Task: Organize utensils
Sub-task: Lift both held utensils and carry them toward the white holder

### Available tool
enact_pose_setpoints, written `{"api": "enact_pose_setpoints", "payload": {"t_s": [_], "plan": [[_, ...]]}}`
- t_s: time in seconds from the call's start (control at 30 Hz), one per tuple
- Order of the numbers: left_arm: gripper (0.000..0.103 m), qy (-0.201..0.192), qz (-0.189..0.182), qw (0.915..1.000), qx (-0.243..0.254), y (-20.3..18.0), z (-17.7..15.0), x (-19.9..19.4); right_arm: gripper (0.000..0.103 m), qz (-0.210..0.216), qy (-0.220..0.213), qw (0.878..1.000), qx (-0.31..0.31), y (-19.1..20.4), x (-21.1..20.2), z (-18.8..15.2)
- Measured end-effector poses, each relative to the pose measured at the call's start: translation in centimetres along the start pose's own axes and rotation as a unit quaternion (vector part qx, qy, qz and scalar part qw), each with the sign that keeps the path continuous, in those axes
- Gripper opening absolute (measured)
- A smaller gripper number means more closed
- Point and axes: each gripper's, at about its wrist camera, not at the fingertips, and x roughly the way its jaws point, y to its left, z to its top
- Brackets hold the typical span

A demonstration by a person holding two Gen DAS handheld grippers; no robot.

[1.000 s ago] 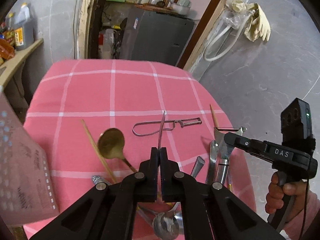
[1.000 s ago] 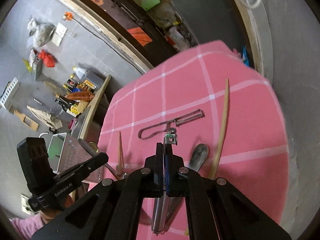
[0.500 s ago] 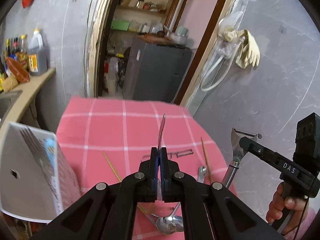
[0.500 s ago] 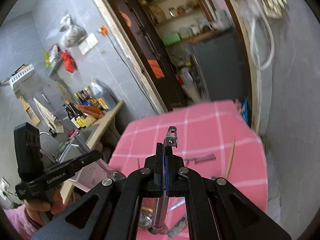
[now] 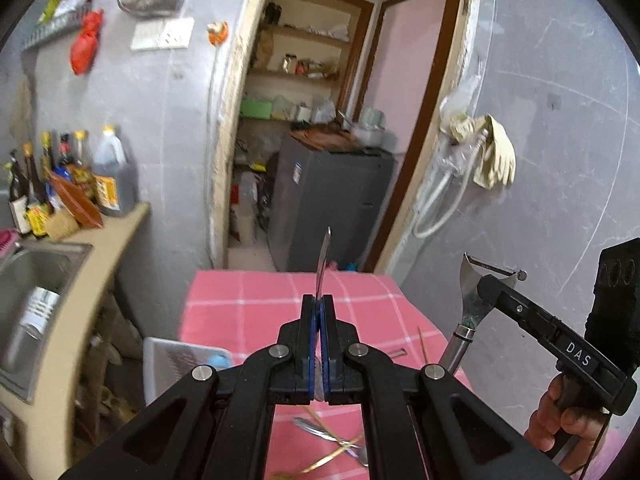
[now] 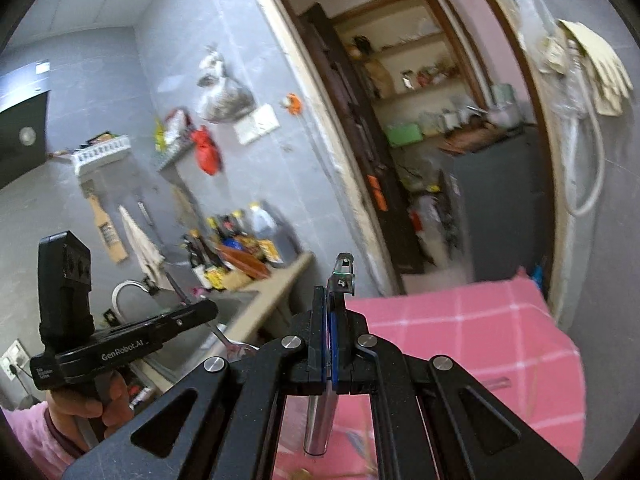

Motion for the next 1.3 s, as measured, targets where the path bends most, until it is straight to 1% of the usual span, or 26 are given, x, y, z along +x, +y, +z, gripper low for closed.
{"api": "enact_pose_setpoints", "payload": {"t_s": [0.13, 0.33, 0.43, 0.57, 0.73, 1.03, 1.2, 1.3], "plan": [[0.002, -0.013, 0.014, 0.9998, 0.0, 2.1, 0.7, -2.0, 0.002, 0.031, -0.015, 0.999, -0.013, 3.4, 1.5, 0.3], [0.002, -0.021, 0.036, 0.9991, -0.006, 6.0, 0.7, -3.7, 0.002, 0.063, -0.022, 0.997, -0.035, 7.7, 3.9, -0.7], [0.002, -0.016, 0.04, 0.999, -0.013, 7.7, 0.2, -3.5, 0.002, 0.07, -0.021, 0.996, -0.052, 9.4, 4.8, -1.6], [0.002, -0.004, 0.035, 0.9992, -0.019, 9.2, -0.9, -2.7, 0.002, 0.065, -0.015, 0.995, -0.076, 10.8, 5.8, -2.9], [0.003, 0.009, 0.022, 0.9994, -0.026, 10.4, -2.4, -1.3, 0.002, 0.051, 0.001, 0.995, -0.087, 10.9, 7.3, -4.7], [0.003, 0.042, 0.014, 0.999, -0.001, 10.1, -4.6, 1.2, 0.002, 0.041, 0.034, 0.996, -0.073, 9.2, 9.0, -7.3], [0.003, 0.066, 0.008, 0.9977, -0.012, 10.4, -5.7, 2.3, 0.002, 0.043, 0.053, 0.995, -0.066, 8.5, 9.8, -8.2], [0.003, 0.073, 0.005, 0.9972, -0.018, 10.6, -6.0, 2.5, 0.002, 0.046, 0.061, 0.995, -0.066, 8.4, 10.1, -8.8]]}}
